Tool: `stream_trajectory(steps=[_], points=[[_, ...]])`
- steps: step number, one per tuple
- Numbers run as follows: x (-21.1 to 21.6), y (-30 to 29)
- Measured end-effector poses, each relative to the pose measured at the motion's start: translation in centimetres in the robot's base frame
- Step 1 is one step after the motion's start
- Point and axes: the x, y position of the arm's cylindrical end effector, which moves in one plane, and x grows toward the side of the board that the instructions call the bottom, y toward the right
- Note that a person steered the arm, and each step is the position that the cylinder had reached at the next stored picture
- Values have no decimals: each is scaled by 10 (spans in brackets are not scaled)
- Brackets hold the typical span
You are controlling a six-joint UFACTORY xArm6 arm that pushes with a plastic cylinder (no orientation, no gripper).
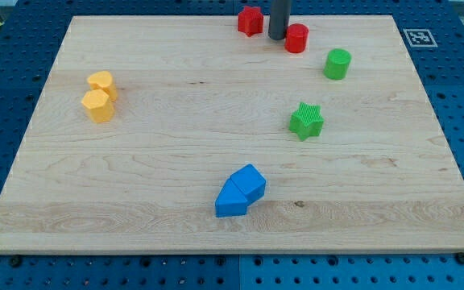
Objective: Push the red star closer to the red circle
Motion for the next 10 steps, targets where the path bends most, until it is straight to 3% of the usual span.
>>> stream_trajectory(steps=[3, 5, 6, 7, 8, 10], points=[[18, 32], [22, -40], [13, -106], [-27, -135], [-59, -132], [-59, -116]])
